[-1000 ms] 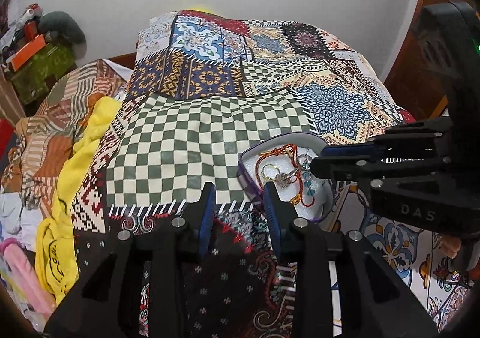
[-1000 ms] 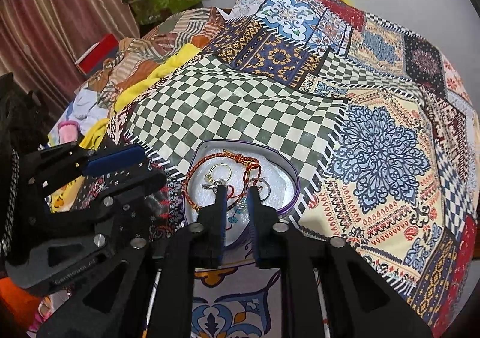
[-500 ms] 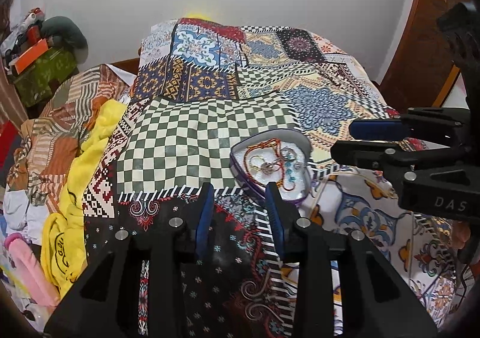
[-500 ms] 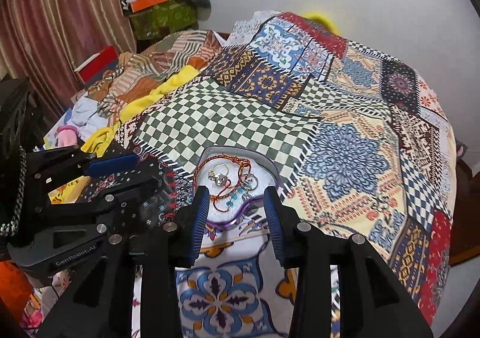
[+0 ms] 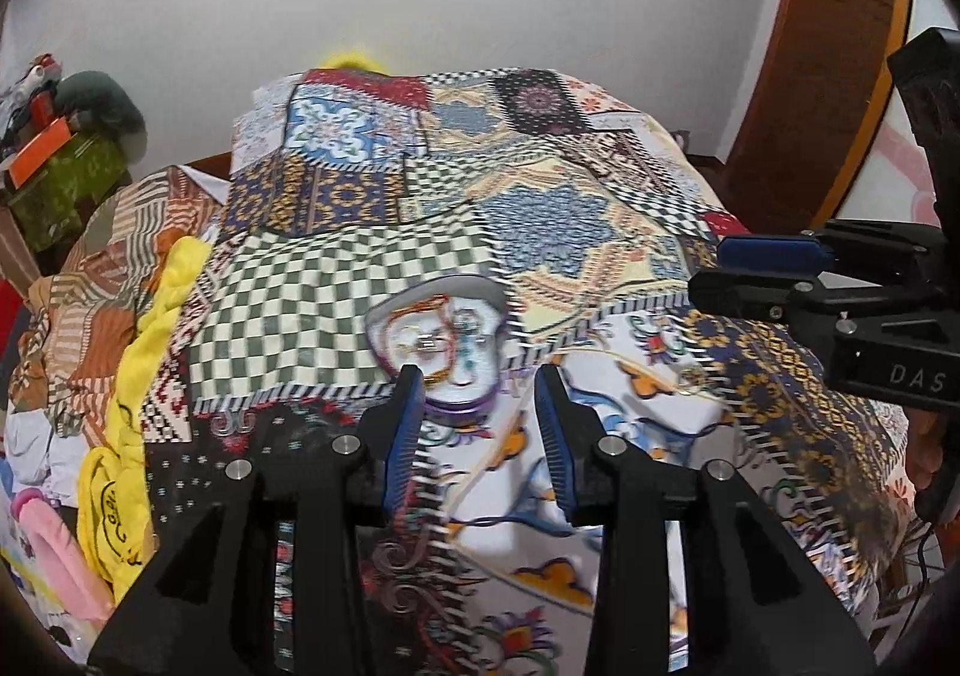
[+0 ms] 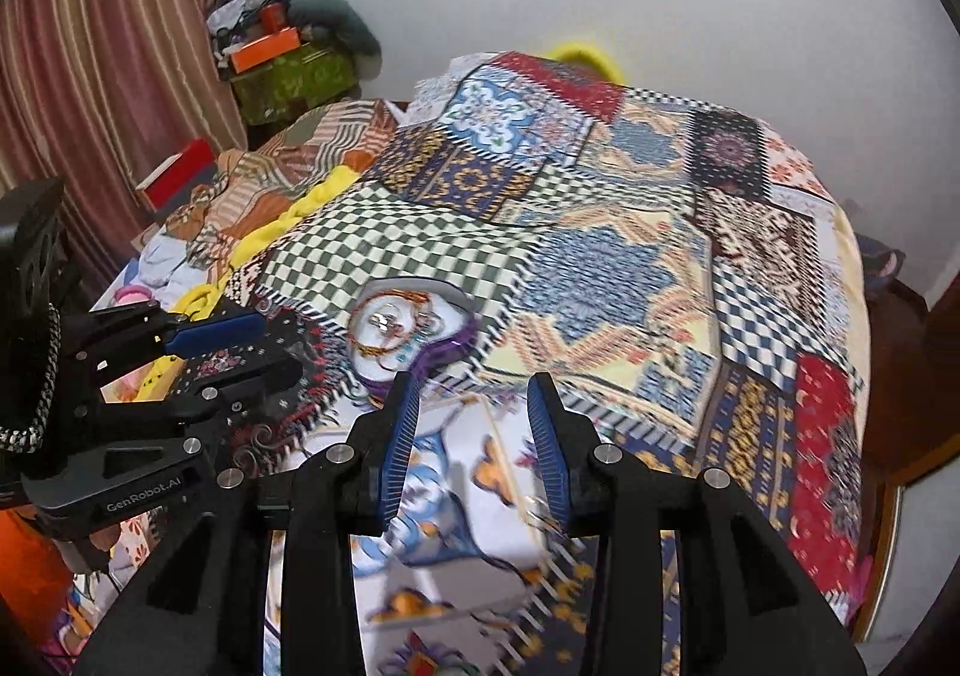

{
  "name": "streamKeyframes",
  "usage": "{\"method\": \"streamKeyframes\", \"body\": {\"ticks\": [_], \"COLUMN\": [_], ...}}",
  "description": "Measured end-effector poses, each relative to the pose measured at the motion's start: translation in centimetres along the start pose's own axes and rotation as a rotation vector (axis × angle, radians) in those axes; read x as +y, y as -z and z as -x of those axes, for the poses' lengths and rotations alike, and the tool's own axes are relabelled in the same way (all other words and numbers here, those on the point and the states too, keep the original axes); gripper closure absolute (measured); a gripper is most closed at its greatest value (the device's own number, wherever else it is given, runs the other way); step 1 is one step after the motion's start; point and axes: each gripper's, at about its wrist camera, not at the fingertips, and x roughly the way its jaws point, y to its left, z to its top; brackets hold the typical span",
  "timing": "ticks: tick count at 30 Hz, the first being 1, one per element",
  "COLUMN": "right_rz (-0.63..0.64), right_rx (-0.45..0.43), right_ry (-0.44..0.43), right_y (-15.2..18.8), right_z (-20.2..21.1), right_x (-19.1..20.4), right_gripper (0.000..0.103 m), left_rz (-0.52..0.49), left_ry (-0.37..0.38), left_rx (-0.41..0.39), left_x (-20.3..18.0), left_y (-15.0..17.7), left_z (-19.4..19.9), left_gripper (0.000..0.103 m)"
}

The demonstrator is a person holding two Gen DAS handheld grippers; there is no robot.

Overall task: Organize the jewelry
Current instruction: 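Lift both open tools from the tin toward the remaining rings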

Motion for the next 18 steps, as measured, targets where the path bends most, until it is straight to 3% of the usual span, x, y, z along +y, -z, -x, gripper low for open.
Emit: {"method": "streamKeyframes", "body": {"ticks": [7,18], "right_rz": [-0.062,-0.089], "right_rx": [0.002,0.112], "right_ry": [0.032,-0.007], "right_y": [1.8,5.4], "right_z": [1.3,-1.2], "right_x": [-3.6,-5.8], "right_gripper": [0.069,0.069], "left_rz": [-0.034,-0.081], "left_ry": [0.045,0.061], "left_rx": [0.033,0.116], "left_x": [-3.3,-6.2], "left_y": [-0.3,1.1], "left_z": [-1.6,-5.2], "left_gripper": [0.065,0.065]}}
